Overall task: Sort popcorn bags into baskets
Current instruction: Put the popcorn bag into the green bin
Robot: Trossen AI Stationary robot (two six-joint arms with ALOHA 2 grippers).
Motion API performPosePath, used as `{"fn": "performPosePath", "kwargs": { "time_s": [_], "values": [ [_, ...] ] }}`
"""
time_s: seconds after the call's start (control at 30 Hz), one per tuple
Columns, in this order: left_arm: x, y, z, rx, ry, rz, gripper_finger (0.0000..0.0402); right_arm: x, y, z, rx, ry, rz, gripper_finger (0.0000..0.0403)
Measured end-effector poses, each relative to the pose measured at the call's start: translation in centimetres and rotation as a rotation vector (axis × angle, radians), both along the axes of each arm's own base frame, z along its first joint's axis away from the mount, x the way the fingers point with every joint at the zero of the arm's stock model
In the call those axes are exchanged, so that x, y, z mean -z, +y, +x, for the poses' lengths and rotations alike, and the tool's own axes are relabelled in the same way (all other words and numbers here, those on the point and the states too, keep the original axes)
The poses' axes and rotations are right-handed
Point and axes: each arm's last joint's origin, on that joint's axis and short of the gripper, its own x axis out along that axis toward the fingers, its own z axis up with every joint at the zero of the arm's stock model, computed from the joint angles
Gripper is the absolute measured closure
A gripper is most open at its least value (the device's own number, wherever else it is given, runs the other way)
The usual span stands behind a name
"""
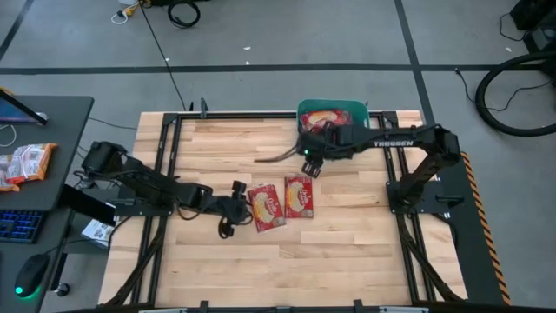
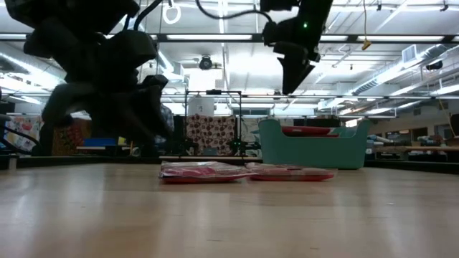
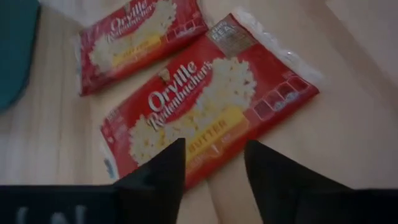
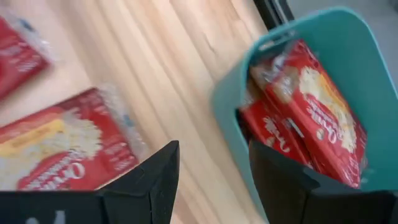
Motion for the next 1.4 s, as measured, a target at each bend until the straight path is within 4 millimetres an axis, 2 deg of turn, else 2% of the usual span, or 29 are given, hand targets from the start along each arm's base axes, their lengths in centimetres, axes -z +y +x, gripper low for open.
{"fn": "performPosePath", "kwargs": {
  "time_s": [0.13, 0.23, 0.47, 0.83, 1.0, 1.27, 1.4],
  "values": [
    [0.1, -0.6, 1.1, 0.03, 0.007, 0.072, 0.0197, -0.1, 2.2, 0.4, -0.028, -0.018, -0.03, 0.0204],
    [0.5, -0.9, 1.9, 0.073, 0.04, 0.122, 0.0185, -0.1, 3.8, 0.5, -0.053, -0.03, -0.031, 0.0204],
    [1.7, -1.0, 2.8, 0.169, 0.171, 0.259, 0.0186, -0.1, 6.7, 0.5, -0.1, -0.05, -0.045, 0.0204],
    [2.9, -0.5, 3.6, 0.216, 0.185, 0.401, 0.0193, -0.3, 9.1, 0.7, -0.126, -0.117, -0.039, 0.0204],
    [3.0, -0.5, 3.6, 0.262, 0.198, 0.439, 0.0244, 0.7, 10.6, 1.0, -0.209, -0.156, -0.013, 0.0204],
    [3.1, -0.5, 3.5, 0.245, 0.208, 0.421, 0.0385, 3.3, 12.1, 0.8, -0.283, -0.168, 0.036, 0.0204],
    [3.1, -0.5, 3.5, 0.196, 0.197, 0.374, 0.0391, 4.1, 12.7, 1.0, -0.316, -0.215, 0.035, 0.0204]
  ]
}}
